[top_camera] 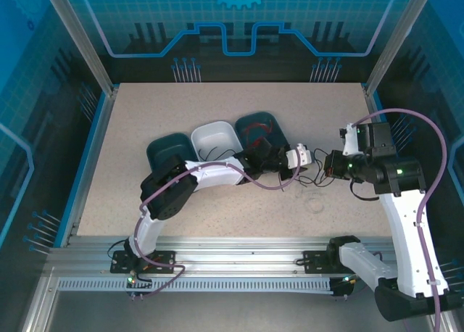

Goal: Untangle the cables

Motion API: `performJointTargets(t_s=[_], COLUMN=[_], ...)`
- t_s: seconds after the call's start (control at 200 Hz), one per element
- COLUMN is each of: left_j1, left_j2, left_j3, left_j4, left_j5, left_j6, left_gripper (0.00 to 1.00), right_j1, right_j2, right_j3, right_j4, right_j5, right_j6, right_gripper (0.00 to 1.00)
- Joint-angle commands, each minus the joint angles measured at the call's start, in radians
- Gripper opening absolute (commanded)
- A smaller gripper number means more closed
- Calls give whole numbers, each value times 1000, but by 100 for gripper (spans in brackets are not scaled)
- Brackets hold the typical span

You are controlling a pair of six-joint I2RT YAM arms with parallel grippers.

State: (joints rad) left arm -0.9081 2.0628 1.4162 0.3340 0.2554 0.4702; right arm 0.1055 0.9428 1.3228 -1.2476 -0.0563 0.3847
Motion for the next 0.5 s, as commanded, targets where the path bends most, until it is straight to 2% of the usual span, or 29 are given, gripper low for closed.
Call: performJointTargets(t_s=[0.0,0.23,0.495], left_j1=[-6,-7,-5], left_j2=[-118,-271,-516], left_j3=[-35,-169,-354], left_j4=[-1,11,60], left_j5=[-3,-11,-80], left_j6=[-65,-173,-258], left_gripper=[0,0,0], right_j1=[6,-21,-71], right_j2=[-28,-29,0], right_j3=[17,2,-22], right_j4=[-52,-60,-22], right_j5=[175,369,403], right_j6=[37,64,47], right_gripper=[0,0,0])
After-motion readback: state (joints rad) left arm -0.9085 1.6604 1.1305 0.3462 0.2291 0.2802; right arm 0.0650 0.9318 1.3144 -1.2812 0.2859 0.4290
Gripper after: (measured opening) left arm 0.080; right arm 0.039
